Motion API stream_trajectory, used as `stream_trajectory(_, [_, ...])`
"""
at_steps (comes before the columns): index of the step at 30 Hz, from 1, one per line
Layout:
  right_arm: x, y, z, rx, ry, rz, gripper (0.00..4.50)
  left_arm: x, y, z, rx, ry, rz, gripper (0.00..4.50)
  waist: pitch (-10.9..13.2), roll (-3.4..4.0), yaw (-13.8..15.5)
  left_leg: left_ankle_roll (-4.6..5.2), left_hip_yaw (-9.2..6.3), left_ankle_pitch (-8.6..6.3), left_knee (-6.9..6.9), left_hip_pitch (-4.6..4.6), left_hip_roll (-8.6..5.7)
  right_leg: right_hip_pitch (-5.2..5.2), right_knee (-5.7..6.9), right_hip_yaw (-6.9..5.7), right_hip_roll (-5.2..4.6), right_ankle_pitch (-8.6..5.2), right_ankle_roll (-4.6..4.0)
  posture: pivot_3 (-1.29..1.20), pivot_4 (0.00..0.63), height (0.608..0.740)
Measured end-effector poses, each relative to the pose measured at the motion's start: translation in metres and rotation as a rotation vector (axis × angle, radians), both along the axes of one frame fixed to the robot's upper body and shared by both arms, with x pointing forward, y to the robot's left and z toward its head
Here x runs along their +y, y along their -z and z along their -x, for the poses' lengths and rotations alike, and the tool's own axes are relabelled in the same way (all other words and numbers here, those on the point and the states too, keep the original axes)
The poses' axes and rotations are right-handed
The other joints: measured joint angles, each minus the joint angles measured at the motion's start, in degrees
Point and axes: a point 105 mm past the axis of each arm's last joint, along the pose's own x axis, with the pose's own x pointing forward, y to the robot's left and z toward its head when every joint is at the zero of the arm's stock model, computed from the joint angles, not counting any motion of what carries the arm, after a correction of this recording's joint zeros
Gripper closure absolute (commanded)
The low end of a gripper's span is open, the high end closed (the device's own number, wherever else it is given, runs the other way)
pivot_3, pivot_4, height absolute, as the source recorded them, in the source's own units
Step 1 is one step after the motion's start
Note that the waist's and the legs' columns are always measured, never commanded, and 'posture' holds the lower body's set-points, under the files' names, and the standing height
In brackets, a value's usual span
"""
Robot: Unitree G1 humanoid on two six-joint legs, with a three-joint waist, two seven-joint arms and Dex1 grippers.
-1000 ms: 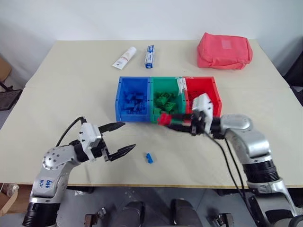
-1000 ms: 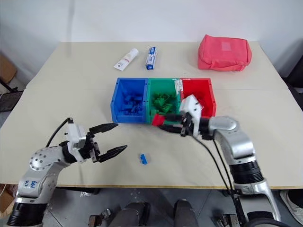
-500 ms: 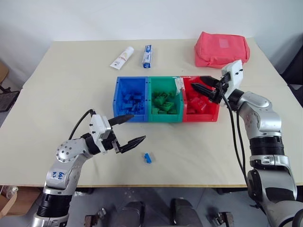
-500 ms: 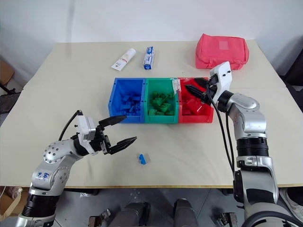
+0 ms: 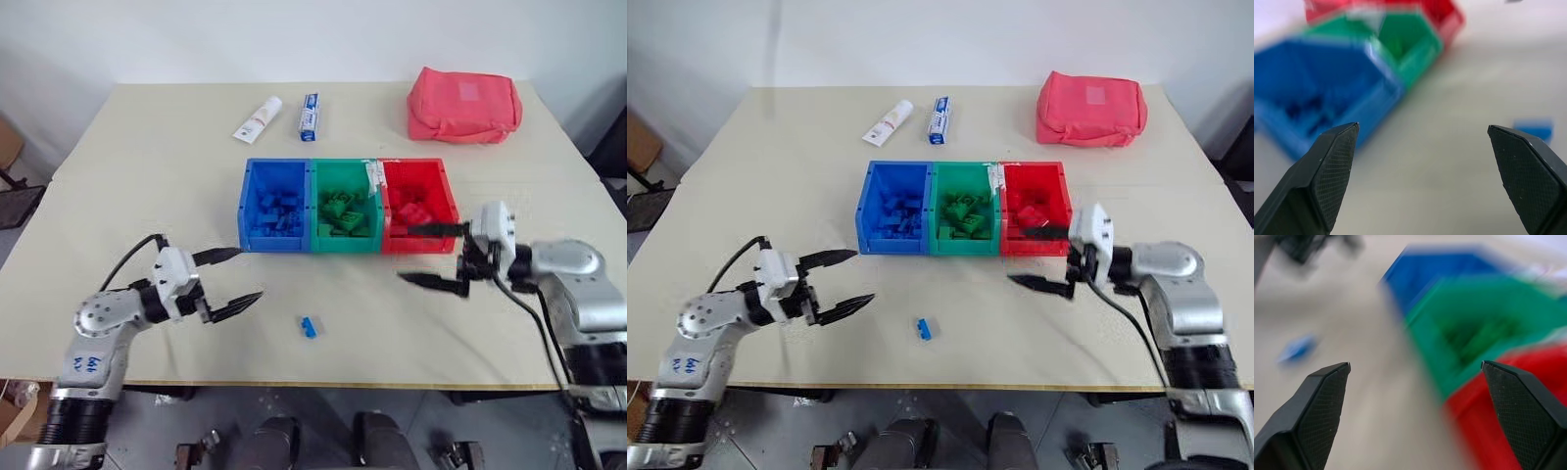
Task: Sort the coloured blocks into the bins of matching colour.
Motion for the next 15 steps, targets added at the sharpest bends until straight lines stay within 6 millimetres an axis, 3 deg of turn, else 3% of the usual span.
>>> stream_trajectory(5, [-0.017,0.026,0.031,0.086,-0.005,0.065,0.02,0.025,0.010,0.005,0.076,0.086,-0.143,0.00,0.00,0.00,0.06,-0.03,-0.03,-0.01,-0.08,0.01,0.03,-0.03,0.02,-0.02,-0.02,-0.01,-0.01,0.00,0.150,0.740])
stream_trajectory(7, [-0.018,0.028,0.039,0.096,-0.005,0.049,0.02,0.021,0.010,0.005,0.088,0.126,-0.149,0.00,0.00,0.00,0.08,0.00,-0.02,-0.02,-0.04,0.00,0.00,0.00,0.00,-0.02,-0.04,0.00,-0.01,0.00,0.150,0.740])
stream_trajectory(9, [-0.017,0.028,0.045,0.094,-0.009,0.045,0.02,0.007,0.013,0.008,0.122,0.192,-0.151,0.00,0.00,0.00,0.11,0.01,-0.02,-0.02,0.00,0.01,0.00,0.03,0.00,-0.02,-0.05,0.00,-0.01,0.00,0.150,0.740])
stream_trajectory(15, [-0.023,0.033,0.058,0.113,0.052,0.041,0.02,-0.058,0.015,0.017,0.122,0.431,-0.162,0.00,0.02,-0.03,0.65,0.01,-0.02,-0.02,0.06,0.00,0.00,0.05,0.03,-0.03,-0.02,0.00,0.00,0.00,0.150,0.740])
